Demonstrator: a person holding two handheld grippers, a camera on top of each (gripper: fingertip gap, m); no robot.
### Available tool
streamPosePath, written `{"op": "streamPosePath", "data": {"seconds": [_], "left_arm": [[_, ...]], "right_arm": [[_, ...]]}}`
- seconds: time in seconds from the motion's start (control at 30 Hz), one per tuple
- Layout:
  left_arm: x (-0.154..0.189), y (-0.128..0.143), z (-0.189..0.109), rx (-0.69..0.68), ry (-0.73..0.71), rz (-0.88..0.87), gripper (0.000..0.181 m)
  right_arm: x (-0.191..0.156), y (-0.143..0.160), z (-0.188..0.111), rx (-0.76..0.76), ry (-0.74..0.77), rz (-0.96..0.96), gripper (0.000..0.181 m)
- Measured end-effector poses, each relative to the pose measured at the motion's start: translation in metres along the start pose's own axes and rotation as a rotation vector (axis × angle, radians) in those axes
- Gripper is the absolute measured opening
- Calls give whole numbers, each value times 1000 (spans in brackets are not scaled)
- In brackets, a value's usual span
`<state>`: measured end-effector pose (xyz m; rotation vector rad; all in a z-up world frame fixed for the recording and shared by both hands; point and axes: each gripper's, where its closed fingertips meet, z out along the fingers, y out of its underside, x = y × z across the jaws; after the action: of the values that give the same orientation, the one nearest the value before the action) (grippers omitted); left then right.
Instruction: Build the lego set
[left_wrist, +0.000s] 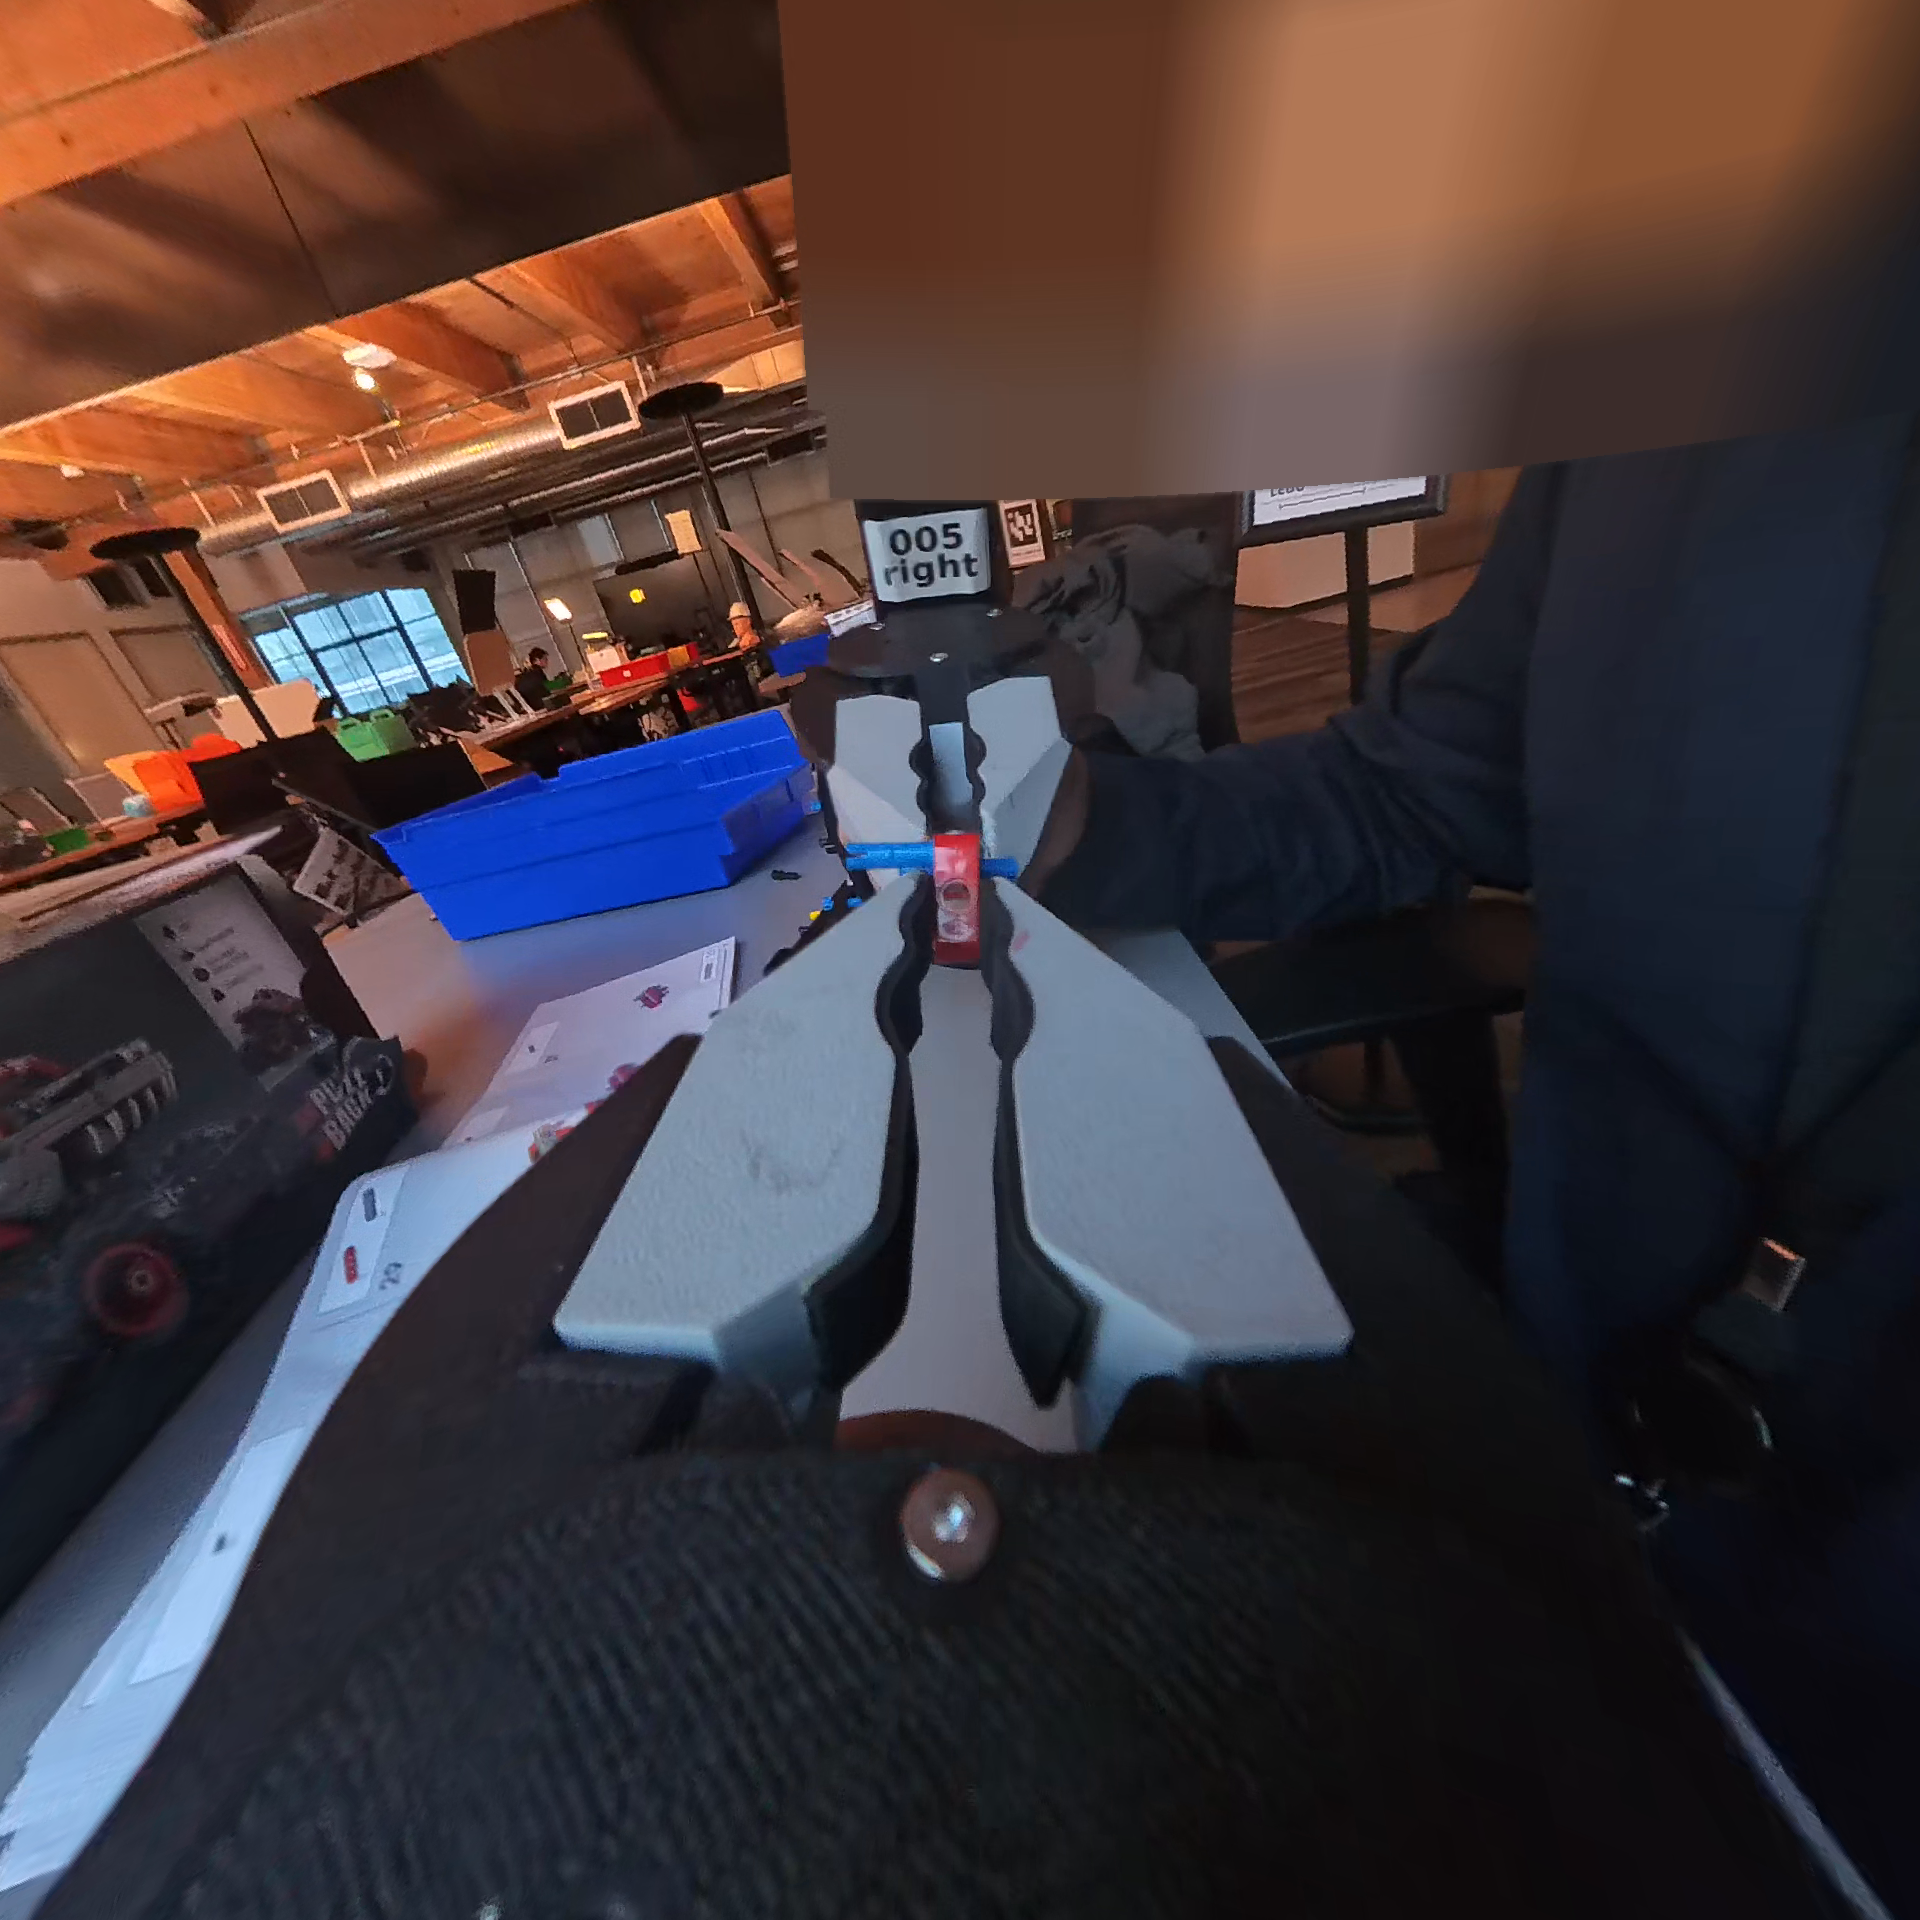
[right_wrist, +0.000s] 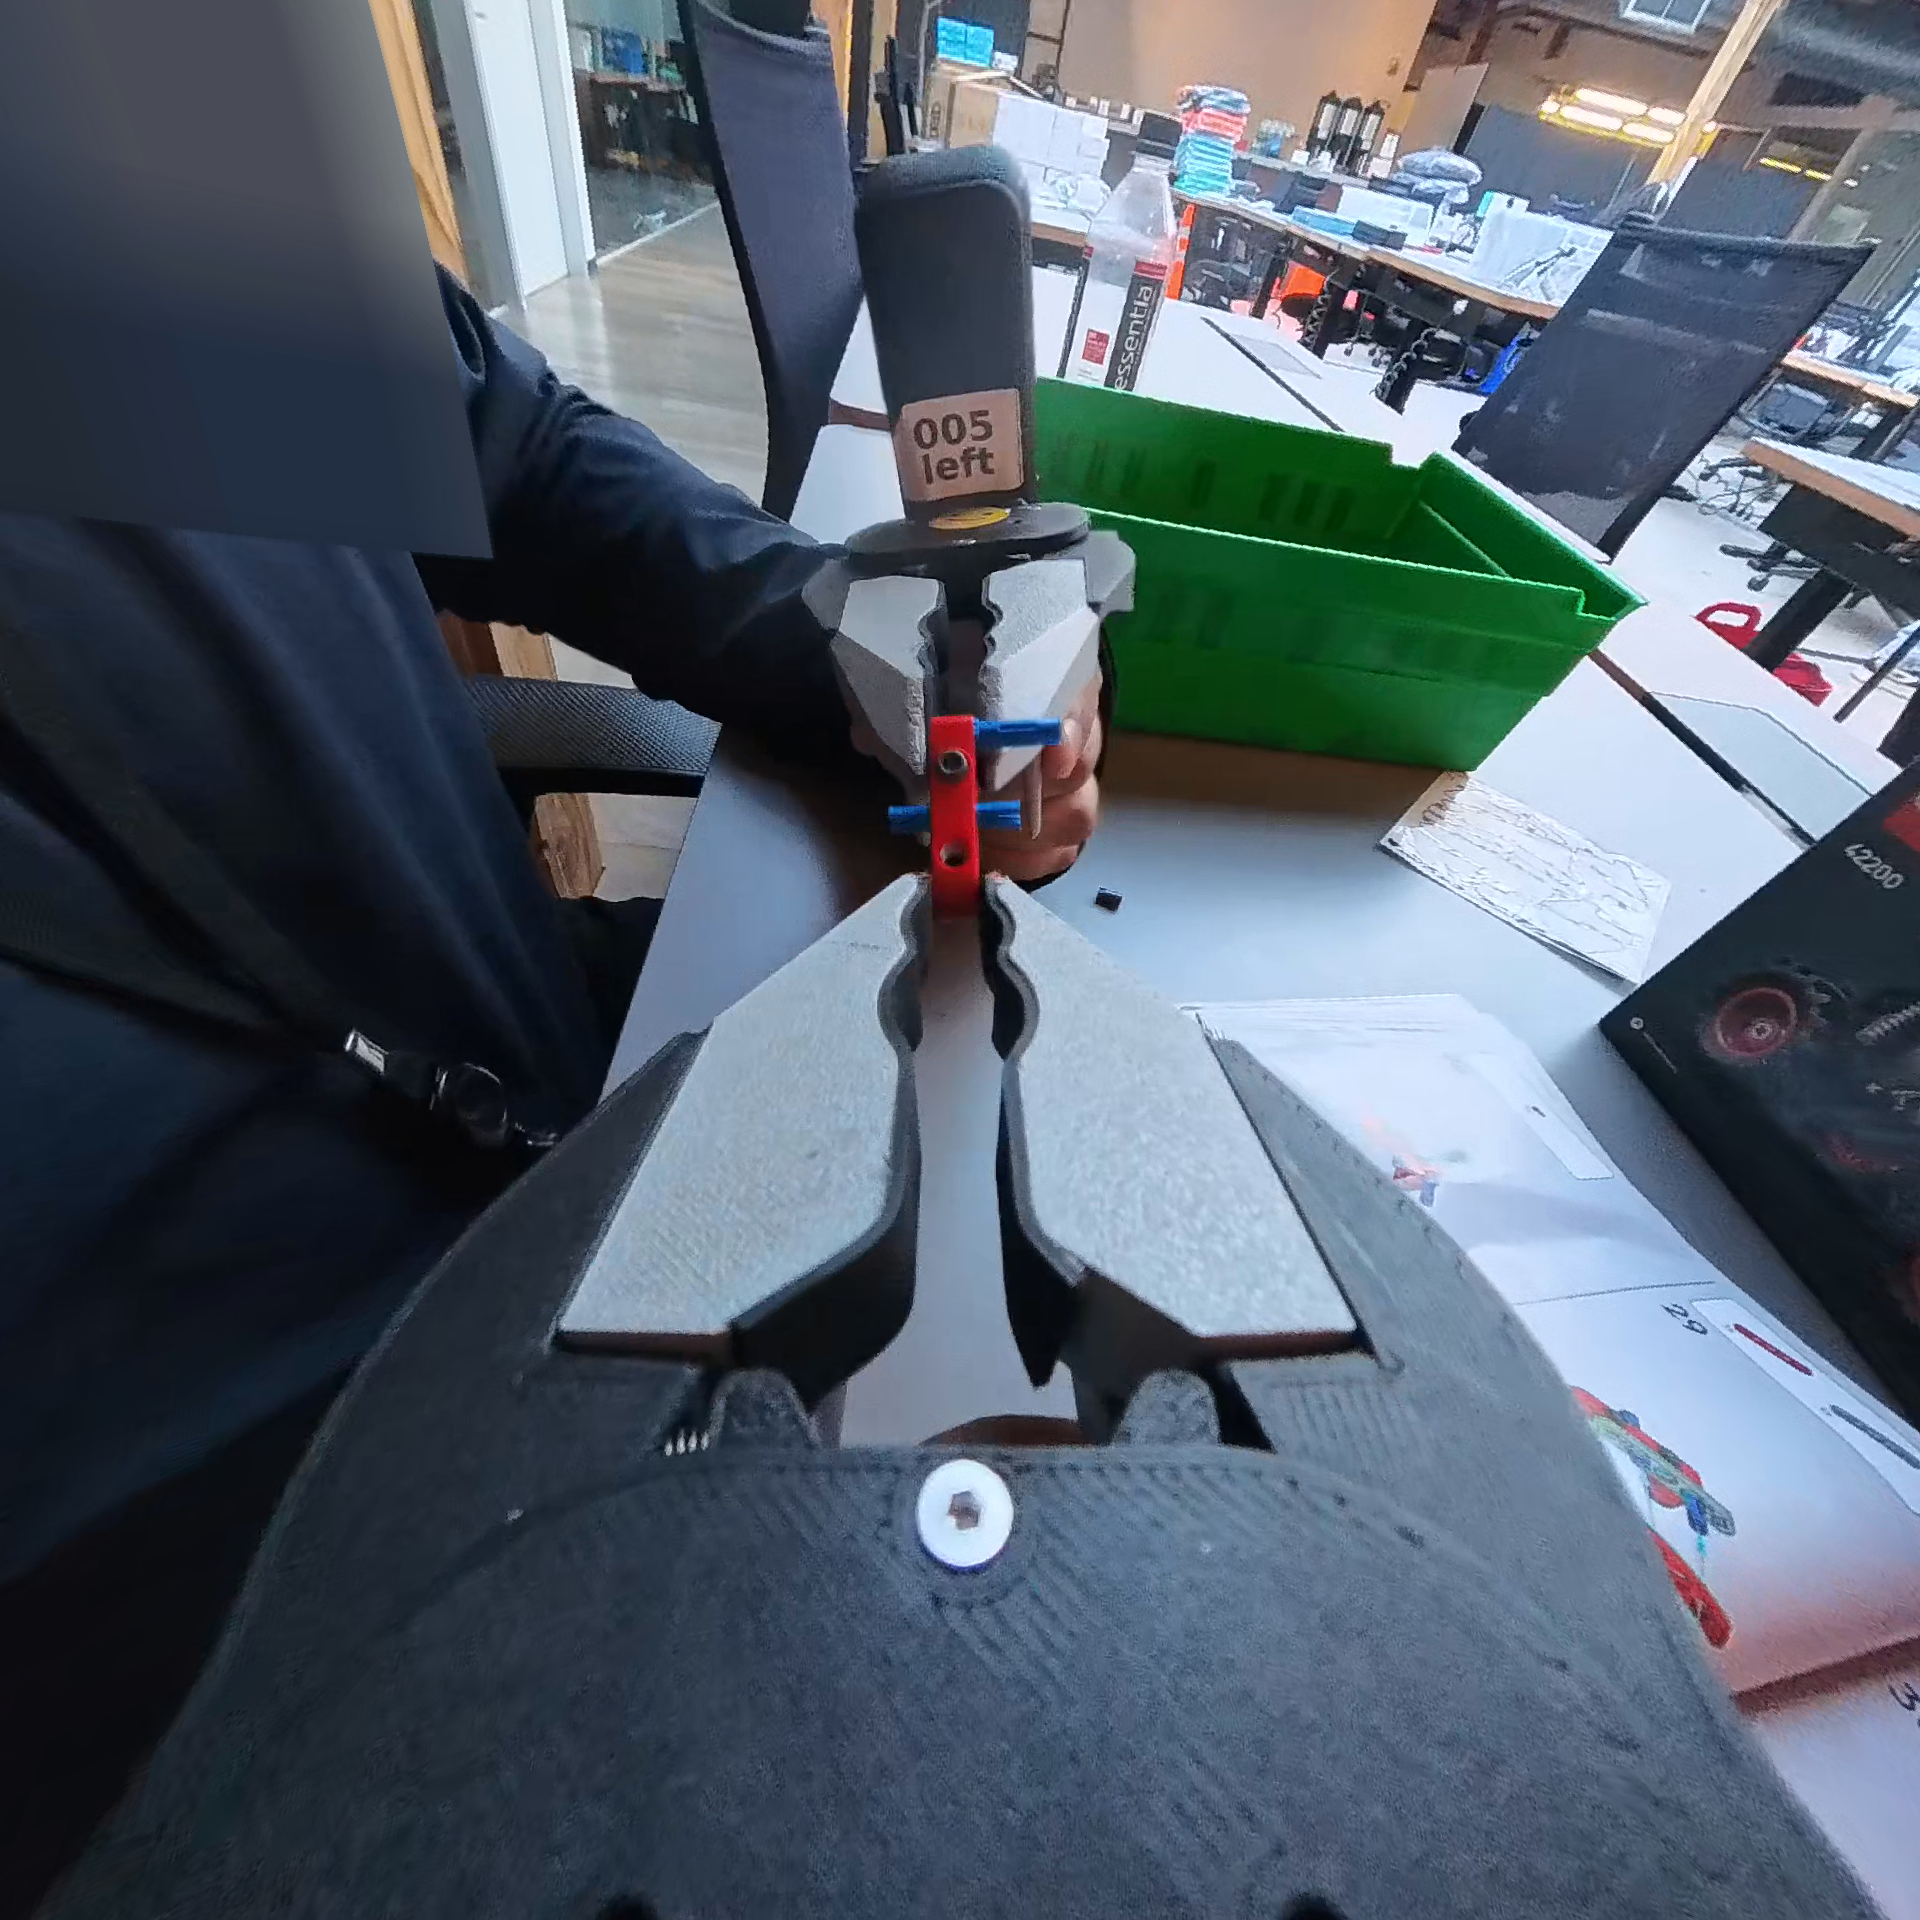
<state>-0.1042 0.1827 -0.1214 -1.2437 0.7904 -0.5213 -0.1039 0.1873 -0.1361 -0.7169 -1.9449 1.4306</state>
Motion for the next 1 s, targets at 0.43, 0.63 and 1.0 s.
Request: {"op": "streamPosePath", "data": {"seconds": [0.43,0.63,1.0], "left_arm": [[-52,29,-35,-255,-309,-232,30],[-69,42,-52,-329,-410,-383,31],[-73,64,-63,-484,-465,-332,25]], "right_arm": [[43,62,4,-274,149,168,5],[40,104,10,-457,114,277,5],[35,115,13,-504,70,316,6]]}}
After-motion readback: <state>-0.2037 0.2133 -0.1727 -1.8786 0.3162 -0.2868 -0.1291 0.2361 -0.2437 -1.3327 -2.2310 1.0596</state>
